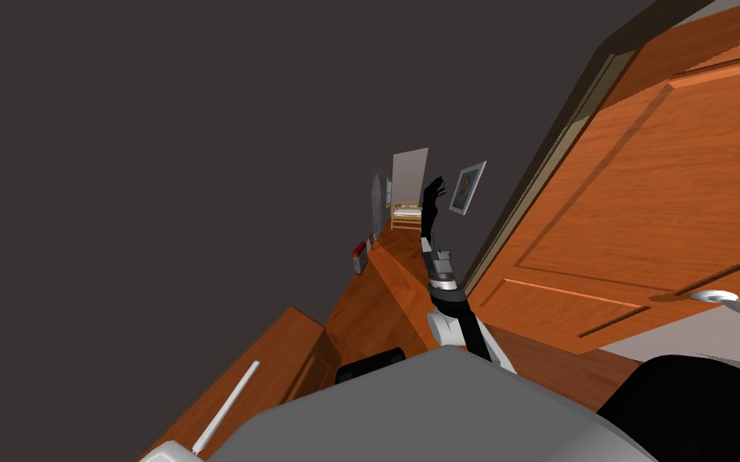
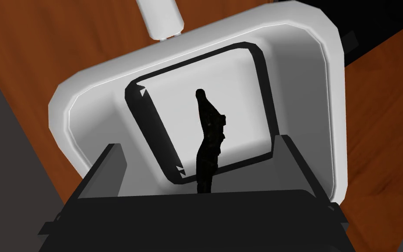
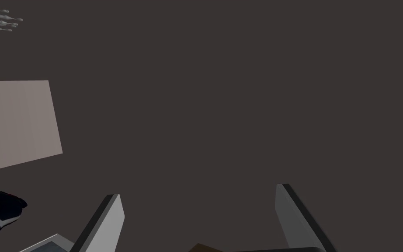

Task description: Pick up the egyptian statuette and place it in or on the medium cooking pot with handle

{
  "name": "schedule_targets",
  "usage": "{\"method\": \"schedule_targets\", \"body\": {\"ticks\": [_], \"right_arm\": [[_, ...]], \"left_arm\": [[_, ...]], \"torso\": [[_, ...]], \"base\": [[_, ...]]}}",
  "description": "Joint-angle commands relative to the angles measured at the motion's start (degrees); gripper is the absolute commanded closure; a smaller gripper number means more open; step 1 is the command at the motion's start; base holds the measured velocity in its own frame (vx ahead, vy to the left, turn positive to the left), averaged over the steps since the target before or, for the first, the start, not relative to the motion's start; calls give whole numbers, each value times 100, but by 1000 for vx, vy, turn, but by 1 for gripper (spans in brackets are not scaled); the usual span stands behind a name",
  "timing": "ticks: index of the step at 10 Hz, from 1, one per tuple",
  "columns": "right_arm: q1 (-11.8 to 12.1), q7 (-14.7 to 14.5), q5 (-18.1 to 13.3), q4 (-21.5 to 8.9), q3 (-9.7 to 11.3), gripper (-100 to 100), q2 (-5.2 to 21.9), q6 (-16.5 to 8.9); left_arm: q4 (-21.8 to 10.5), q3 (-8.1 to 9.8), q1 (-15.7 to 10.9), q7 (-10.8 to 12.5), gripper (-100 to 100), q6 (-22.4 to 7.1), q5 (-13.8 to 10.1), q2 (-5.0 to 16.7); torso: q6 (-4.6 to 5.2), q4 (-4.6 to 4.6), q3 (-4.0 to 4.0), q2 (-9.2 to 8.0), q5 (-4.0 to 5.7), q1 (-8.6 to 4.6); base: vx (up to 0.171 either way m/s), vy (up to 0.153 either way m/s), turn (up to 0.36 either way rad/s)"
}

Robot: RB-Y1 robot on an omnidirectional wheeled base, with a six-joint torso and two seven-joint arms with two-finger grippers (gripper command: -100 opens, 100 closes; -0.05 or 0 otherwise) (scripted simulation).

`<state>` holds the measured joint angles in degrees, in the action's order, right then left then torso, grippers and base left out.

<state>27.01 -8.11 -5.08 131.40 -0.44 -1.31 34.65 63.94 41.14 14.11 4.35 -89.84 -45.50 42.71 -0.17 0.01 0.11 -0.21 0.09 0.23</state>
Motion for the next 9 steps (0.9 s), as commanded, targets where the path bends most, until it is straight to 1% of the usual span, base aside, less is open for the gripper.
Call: {"method": "schedule_targets", "body": {"ticks": [1,2,3,4,6,9], "right_arm": [[0,0,0,0,0,0,0,0],[0,0,0,0,0,0,0,0],[0,0,0,0,0,0,0,0],[0,0,0,0,0,0,0,0],[0,0,0,0,0,0,0,0],[0,0,0,0,0,0,0,0]], "left_arm": [[0,0,0,0,-100,0,0,0],[0,0,0,0,-100,0,0,0],[0,0,0,0,0,0,0,0],[100,76,42,26,-100,-160,-57,90],[201,152,85,53,-100,-320,-115,181],[452,343,190,119,-100,-719,-258,406]], "torso": [[0,0,0,0,0,0],[0,-1,-1,2,0,-1],[0,-1,-2,3,0,-1],[0,-1,-2,3,0,-1],[0,-2,-5,8,3,-11],[0,-2,-6,10,4,-12]], "base": [[0,0,0],[0,0,0],[0,0,0],[8,-16,6],[16,-27,9],[16,-25,8]]}}
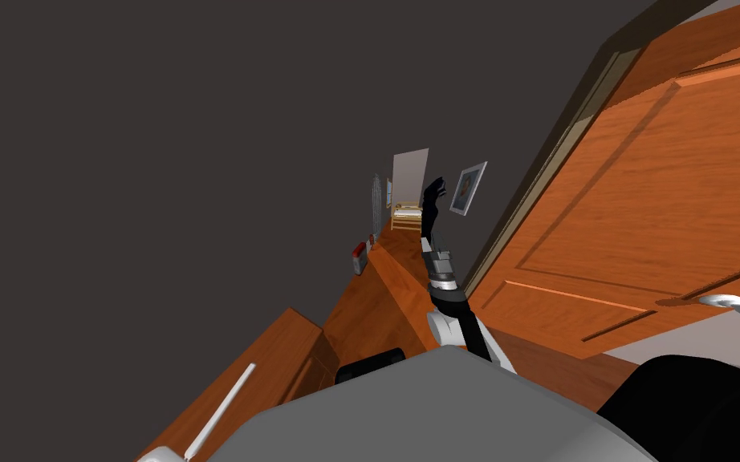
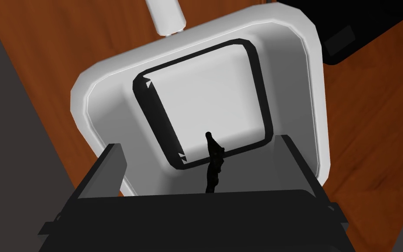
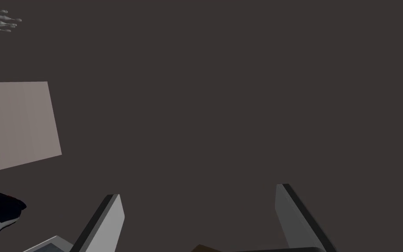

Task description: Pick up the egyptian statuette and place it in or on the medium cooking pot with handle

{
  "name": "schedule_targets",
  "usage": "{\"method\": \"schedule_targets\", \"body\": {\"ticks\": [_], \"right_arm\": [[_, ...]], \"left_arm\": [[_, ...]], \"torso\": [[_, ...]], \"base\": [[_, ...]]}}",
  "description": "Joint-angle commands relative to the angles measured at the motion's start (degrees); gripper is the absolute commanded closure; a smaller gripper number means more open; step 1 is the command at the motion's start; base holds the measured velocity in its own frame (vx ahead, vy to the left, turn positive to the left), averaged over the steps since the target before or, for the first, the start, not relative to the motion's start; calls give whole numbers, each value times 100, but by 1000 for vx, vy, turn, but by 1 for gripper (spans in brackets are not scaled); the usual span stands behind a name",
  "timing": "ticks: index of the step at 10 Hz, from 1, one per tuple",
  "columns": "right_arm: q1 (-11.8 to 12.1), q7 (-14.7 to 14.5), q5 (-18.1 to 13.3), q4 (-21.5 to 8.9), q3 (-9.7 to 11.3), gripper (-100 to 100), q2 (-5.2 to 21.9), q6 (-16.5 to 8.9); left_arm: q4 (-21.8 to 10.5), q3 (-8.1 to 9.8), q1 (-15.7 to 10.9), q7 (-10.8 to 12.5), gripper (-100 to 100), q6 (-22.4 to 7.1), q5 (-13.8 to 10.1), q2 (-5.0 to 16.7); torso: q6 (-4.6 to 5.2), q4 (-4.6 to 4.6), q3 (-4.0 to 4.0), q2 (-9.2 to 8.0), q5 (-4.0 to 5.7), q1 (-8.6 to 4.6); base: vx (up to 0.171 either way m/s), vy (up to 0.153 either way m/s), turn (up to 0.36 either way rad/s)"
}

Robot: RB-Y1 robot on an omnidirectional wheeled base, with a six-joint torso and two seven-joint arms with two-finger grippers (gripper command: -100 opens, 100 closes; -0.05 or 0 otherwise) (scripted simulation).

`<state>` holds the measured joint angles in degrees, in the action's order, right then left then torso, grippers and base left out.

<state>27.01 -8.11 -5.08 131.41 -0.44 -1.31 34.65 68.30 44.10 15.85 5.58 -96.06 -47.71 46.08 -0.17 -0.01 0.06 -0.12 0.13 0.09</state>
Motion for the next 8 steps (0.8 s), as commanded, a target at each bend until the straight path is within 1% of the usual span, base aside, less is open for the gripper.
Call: {"method": "schedule_targets", "body": {"ticks": [1,2,3,8], "right_arm": [[0,0,0,0,0,0,0,0],[0,0,0,0,0,0,0,0],[0,0,0,0,0,0,0,0],[0,0,0,0,0,0,0,0]], "left_arm": [[66,85,38,9,-100,-177,-65,114],[22,45,11,6,-100,-100,-36,75],[22,51,12,4,0,-118,-40,83],[22,50,12,4,0,-117,-40,82]], "torso": [[0,0,0,0,0,0],[0,0,0,-1,0,0],[0,0,1,-3,-2,5],[0,1,3,-6,-4,12]], "base": [[12,-31,8],[5,-13,3],[0,0,0],[0,0,0]]}}
